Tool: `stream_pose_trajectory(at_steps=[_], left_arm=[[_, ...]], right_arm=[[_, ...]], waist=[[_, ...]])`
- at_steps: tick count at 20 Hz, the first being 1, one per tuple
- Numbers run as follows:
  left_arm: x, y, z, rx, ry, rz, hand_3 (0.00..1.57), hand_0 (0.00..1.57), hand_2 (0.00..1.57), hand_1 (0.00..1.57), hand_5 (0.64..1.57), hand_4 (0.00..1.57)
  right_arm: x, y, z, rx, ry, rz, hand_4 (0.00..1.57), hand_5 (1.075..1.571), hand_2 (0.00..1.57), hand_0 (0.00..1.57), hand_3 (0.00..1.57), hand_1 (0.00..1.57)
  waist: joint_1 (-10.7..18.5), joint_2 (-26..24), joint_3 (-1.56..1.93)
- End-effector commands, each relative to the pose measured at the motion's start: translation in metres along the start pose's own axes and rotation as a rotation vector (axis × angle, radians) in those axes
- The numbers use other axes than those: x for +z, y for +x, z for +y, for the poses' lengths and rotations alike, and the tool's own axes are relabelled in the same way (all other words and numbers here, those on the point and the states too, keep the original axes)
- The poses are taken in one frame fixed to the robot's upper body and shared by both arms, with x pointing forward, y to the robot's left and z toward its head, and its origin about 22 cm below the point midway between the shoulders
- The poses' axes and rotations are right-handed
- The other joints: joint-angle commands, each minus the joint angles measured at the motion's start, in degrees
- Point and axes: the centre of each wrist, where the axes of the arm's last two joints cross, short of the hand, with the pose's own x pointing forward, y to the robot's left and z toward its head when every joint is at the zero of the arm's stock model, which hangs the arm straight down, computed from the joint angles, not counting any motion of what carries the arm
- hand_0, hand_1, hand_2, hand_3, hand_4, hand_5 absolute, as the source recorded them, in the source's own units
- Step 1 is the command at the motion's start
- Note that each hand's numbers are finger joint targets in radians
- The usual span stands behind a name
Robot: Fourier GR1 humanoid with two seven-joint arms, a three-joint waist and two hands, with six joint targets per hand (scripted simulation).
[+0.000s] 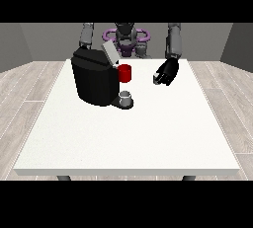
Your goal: Insert the coffee pod into the coffee machine and close the lid
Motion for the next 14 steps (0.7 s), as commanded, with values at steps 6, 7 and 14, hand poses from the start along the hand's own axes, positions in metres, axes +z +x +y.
stream_pose_trajectory(at_steps=[6,7,14], left_arm=[[-0.031,0.065,0.015,0.038,-0.116,-0.059,1.33,1.37,1.38,1.37,1.571,0.5],[-0.029,0.056,0.056,0.045,-0.062,-0.069,1.33,1.4,1.39,1.4,1.571,0.54],[-0.038,0.088,0.042,0.047,-0.125,-0.081,1.32,1.33,1.35,1.33,1.571,0.59]], right_arm=[[-0.005,-0.026,-0.013,-0.025,0.011,0.102,0.0,1.571,0.0,0.0,0.0,0.0],[-0.008,-0.014,-0.011,0.009,0.02,0.049,0.0,1.571,0.0,0.0,0.0,0.0],[0.003,-0.029,-0.01,-0.035,0.01,0.109,0.0,1.571,0.0,0.0,0.0,0.0]], waist=[[2.1,-7.0,0.04],[0.3,-5.4,0.03],[0.6,-9.8,0.02]])
